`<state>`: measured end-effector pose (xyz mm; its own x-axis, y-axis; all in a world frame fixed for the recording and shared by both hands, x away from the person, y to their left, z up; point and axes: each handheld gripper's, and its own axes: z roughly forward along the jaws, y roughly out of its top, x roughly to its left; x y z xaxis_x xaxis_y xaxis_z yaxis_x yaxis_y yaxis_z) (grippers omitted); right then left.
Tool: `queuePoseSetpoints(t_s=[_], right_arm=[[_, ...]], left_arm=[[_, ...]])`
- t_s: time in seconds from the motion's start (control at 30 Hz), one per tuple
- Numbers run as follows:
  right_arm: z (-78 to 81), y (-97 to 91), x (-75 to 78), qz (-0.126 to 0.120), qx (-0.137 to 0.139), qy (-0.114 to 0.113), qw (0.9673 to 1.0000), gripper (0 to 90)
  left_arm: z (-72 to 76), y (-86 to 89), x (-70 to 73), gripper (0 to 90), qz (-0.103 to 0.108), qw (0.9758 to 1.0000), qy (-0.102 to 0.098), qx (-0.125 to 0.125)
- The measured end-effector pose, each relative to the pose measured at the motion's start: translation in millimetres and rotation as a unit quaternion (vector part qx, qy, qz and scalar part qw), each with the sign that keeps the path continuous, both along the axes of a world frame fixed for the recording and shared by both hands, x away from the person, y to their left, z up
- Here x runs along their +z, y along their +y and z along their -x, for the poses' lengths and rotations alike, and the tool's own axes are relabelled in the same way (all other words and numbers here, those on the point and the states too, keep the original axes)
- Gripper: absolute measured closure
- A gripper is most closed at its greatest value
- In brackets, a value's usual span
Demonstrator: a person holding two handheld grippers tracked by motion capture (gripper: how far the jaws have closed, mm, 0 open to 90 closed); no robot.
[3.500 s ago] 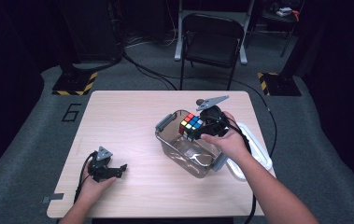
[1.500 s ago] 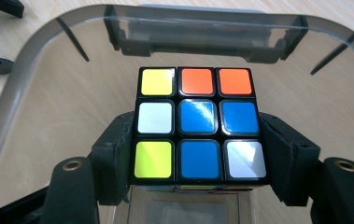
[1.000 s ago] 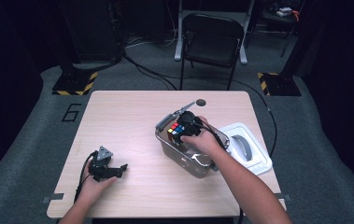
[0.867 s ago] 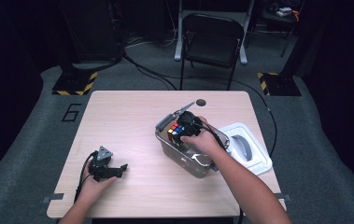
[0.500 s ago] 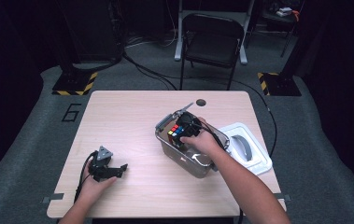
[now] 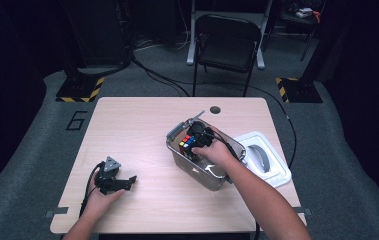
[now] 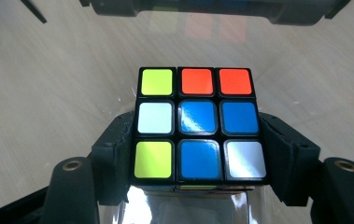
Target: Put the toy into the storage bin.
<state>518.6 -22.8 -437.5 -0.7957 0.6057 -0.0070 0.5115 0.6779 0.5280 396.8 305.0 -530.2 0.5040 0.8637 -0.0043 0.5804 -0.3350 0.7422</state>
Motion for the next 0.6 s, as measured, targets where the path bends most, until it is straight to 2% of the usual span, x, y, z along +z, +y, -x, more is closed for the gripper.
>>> queuePoseSetpoints(t_s=[0.6], right_arm=[[-4.8, 3.6, -8.8, 0.014, -0.002, 0.021, 0.9997, 33.9]], left_arm=[[-0.3, 0.0, 0.1, 13.8, -0.001, 1.0000, 0.000, -0.002]])
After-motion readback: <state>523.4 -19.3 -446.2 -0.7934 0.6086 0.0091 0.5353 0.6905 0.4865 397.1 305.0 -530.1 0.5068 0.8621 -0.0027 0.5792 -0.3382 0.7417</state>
